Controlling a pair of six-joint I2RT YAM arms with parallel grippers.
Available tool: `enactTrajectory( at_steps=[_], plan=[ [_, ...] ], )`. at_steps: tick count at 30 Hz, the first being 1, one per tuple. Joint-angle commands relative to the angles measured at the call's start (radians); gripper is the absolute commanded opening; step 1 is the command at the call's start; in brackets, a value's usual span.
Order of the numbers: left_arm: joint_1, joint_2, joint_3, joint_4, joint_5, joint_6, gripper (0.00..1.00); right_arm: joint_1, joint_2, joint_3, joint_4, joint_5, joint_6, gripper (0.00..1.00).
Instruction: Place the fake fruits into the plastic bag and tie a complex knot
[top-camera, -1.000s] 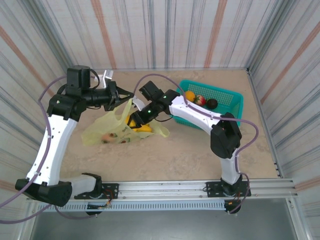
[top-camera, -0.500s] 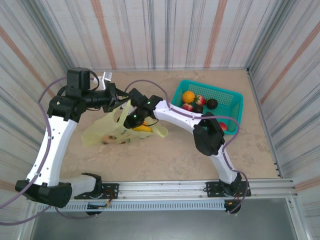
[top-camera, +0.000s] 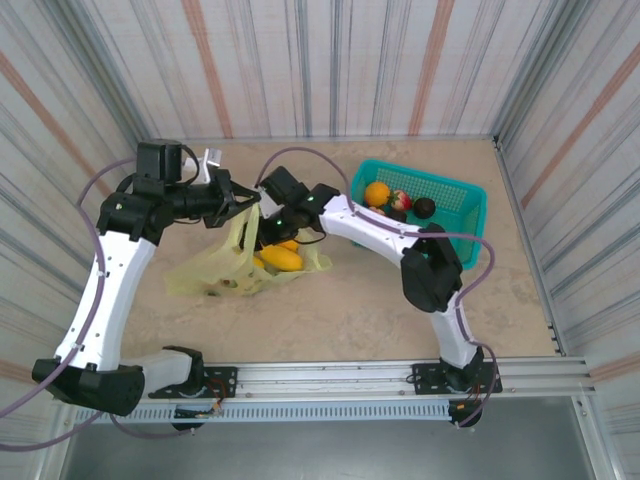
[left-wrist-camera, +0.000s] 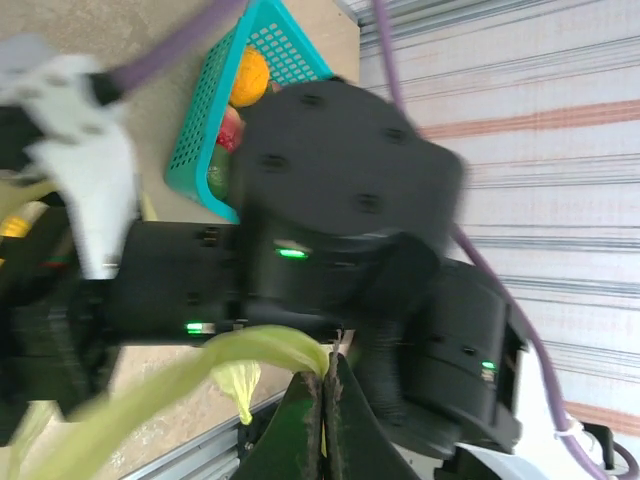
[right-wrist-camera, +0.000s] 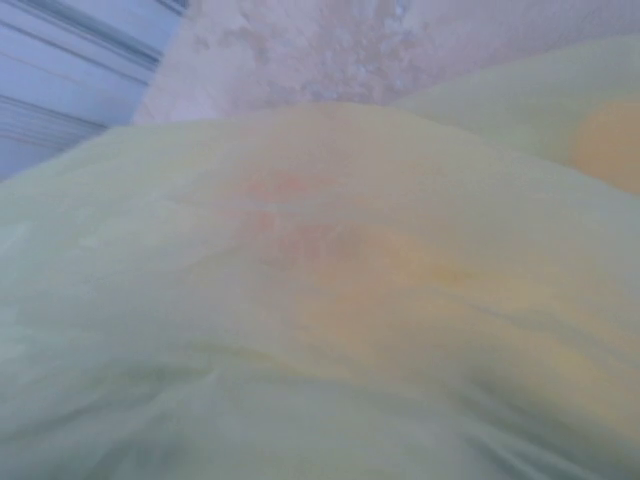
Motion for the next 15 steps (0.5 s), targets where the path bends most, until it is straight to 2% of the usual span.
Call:
enactTrajectory(
  at_steps=[1, 5, 15],
  plan=[
    [0.008, -0.012, 0.041, -0.02, -0.011, 0.017, 0.0, -0.029, -0.112, -0.053, 0.044, -0.061, 0.019, 0.68],
    [0.008, -0.005, 0.044, -0.012, -0.006, 0.014, 0.0, -0.069, -0.178, -0.107, 0.042, -0.105, 0.025, 0.63],
    [0.006, 0.019, 0.054, 0.007, 0.01, -0.007, 0.0, -0.203, -0.396, -0.281, 0.112, -0.167, 0.089, 0.61]
  ],
)
